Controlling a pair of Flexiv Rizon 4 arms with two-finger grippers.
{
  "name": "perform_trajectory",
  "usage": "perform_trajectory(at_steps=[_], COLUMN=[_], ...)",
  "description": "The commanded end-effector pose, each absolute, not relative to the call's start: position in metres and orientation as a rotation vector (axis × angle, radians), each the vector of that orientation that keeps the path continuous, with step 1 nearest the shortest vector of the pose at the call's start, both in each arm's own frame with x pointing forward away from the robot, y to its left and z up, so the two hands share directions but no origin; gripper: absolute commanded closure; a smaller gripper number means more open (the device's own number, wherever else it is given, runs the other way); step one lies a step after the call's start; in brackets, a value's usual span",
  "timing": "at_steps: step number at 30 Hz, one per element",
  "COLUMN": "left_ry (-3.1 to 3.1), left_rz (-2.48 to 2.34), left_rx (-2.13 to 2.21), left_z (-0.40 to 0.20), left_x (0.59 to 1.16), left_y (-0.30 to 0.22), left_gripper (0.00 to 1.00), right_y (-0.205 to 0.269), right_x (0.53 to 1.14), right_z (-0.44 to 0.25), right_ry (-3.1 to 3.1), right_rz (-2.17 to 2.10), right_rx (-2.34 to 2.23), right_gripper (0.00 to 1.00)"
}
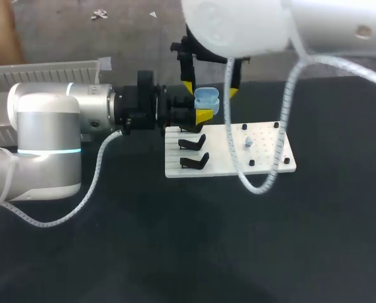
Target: Pick up each earbud case from the left stands, insert the matching earbuds, close the lid, and place the case in the box.
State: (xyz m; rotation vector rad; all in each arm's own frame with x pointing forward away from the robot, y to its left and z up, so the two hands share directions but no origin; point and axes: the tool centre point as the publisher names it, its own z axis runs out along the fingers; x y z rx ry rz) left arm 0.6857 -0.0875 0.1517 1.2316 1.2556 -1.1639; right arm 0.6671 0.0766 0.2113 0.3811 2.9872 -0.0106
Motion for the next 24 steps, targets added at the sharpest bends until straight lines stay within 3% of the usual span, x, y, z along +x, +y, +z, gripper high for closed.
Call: perform_trajectory(at_steps=[1, 24], left_ry=[1.254, 1.254], left_rz=[-1.161, -1.161], left_rx=[1.229, 1.229], left_z=[0.151, 0.151], left_x=[0.685, 0.685], left_y=[-0.088, -0.088], left_gripper=[1.0, 1.0], right_y=[0.045, 0.02], right_x=[0.634, 0.619], right_z=[0.211, 0.208], right_ry=[2.813, 2.754], right_rz=[0.21, 0.175], right_rx=[0.336, 0.349], right_gripper=[0.0, 0.0])
